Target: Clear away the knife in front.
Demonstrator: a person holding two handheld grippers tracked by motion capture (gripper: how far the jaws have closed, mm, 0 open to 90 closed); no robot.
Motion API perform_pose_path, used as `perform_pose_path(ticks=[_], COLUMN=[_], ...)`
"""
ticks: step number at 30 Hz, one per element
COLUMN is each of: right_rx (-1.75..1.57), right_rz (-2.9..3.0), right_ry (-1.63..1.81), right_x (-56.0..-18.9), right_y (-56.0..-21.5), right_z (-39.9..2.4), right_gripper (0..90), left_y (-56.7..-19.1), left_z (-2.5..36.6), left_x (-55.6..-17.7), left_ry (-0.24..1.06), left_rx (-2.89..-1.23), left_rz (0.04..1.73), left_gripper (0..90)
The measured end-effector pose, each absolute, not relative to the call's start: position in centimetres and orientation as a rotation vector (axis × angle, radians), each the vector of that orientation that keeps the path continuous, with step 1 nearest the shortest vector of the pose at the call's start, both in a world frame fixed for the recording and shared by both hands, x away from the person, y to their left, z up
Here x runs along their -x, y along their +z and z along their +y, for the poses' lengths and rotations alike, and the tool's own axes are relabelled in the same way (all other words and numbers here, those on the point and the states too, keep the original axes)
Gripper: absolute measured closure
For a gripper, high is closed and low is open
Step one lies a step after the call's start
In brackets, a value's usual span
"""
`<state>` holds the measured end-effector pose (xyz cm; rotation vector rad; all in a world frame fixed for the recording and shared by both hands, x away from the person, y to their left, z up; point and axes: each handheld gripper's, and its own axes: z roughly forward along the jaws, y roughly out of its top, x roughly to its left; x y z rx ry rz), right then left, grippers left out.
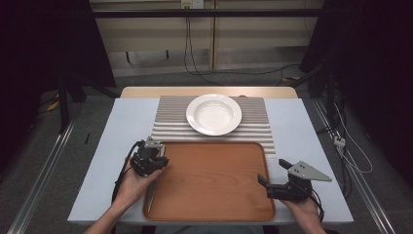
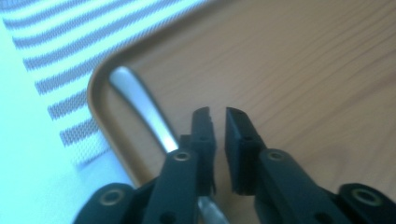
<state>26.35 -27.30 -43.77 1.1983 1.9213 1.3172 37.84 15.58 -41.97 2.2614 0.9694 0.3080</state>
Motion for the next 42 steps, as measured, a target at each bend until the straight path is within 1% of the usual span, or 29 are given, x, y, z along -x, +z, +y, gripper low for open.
perform_pose_path(ticks=[1,2,3,4,5,6,7,9,10,11,13,16,19,22,25,35,42], right_rx=[-1.2,-1.197,-1.197,-1.196,-1.195,-1.196,-1.196,-1.2,-1.205,-1.205,-1.201,-1.204,-1.205,-1.206,-1.21,-1.216,-1.212], right_rz=[1.921,1.923,1.923,1.922,1.923,1.922,1.922,1.92,1.919,1.919,1.924,1.924,1.925,1.925,1.922,1.919,1.922], right_ry=[1.316,1.316,1.316,1.316,1.316,1.314,1.314,1.317,1.32,1.32,1.317,1.316,1.313,1.311,1.313,1.312,1.307], right_x=[-26.3,-26.3,-26.3,-26.3,-26.3,-26.3,-26.3,-26.4,-26.4,-26.4,-26.5,-26.6,-26.7,-26.7,-26.7,-26.7,-26.7], right_y=[-43.8,-43.8,-43.8,-43.7,-43.7,-43.8,-43.8,-43.8,-43.8,-43.8,-43.8,-43.9,-43.9,-43.9,-43.9,-43.9,-44.0], right_z=[-27.3,-27.3,-27.3,-27.2,-27.2,-27.3,-27.3,-27.3,-27.3,-27.3,-27.3,-27.3,-27.2,-27.2,-27.2,-27.3,-27.2], right_gripper=[4.8,4.7,4.7,4.7,4.8,4.7,4.7,4.8,4.7,4.7,4.8,4.7,4.8,4.8,4.8,4.7,4.7], left_y=[-41.9,-41.9,-41.8,-41.8,-41.8,-41.9,-41.9,-41.7,-41.4,-41.4,-40.8,-40.1,-39.8,-39.8,-40.0,-40.0,-41.1], left_z=[15.6,15.6,15.5,15.5,15.3,15.3,15.2,15.2,15.4,15.4,15.5,15.6,16.1,16.7,17.3,19.4,20.7], left_x=[-37.7,-37.7,-37.7,-37.7,-37.8,-37.9,-38.0,-38.2,-38.1,-38.1,-38.0,-37.3,-36.8,-36.7,-36.3,-34.2,-33.1], left_ry=[0.326,0.326,0.33,0.361,0.379,0.381,0.36,0.344,0.337,0.337,0.345,0.434,0.443,0.432,0.408,0.49,0.483], left_rx=[-2.243,-2.243,-2.237,-2.25,-2.258,-2.261,-2.252,-2.235,-2.214,-2.214,-2.191,-2.148,-2.125,-2.113,-2.057,-1.97,-1.967], left_rz=[0.935,0.935,0.933,0.939,0.946,0.952,0.974,0.993,0.966,0.966,0.942,0.953,0.917,0.932,0.942,0.963,0.991], left_gripper=[66.7,58.8,58.8,51.6,41.8,26.4,26.4,15.2,7.3,5.3,5.6,5.6,5.5,5.5,5.5,5.5,5.2])
